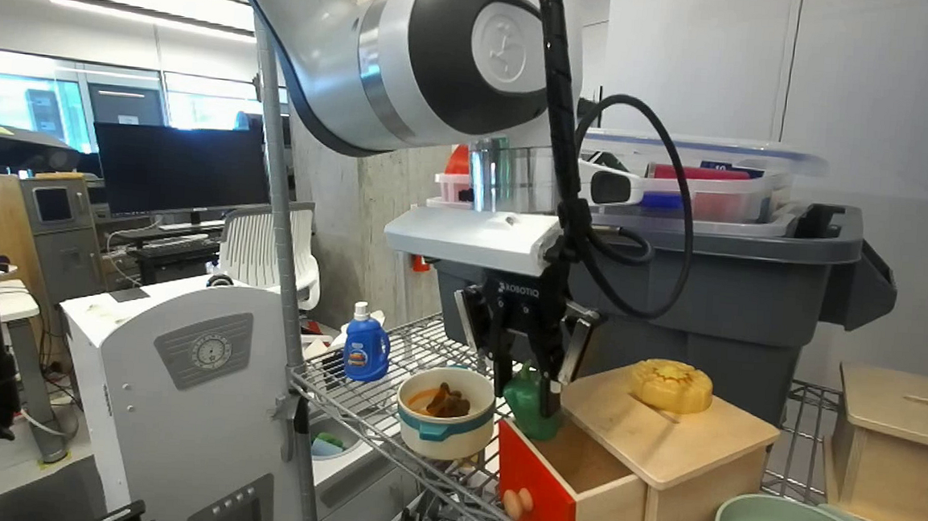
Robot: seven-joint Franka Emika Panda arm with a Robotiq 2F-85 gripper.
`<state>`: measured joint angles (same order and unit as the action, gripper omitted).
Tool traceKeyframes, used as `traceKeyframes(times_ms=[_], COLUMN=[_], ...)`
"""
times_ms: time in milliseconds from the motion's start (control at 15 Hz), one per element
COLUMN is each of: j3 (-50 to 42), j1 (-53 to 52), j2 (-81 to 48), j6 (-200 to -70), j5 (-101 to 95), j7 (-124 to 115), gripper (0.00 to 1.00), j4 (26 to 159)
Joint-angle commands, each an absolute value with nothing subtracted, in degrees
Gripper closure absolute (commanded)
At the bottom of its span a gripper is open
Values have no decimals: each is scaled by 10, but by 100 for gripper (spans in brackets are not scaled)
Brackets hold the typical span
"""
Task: Pick up the green pepper plush toy and put it in the boy to the left, pick up the light green object and put it in the bowl to the right
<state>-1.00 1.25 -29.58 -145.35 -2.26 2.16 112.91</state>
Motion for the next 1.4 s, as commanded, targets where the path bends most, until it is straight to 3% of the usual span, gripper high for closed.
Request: traceKeyframes(times_ms=[0, 667, 1333], j3=[-13, -14, -8], j1=[6, -12, -75], j2=[-268, -245, -272], j6=[-1458, -1455, -1398], j5=[-28, -40, -89], j7=[14, 0, -46], gripper=[75, 75, 75], j4=[1155, 1170, 1090])
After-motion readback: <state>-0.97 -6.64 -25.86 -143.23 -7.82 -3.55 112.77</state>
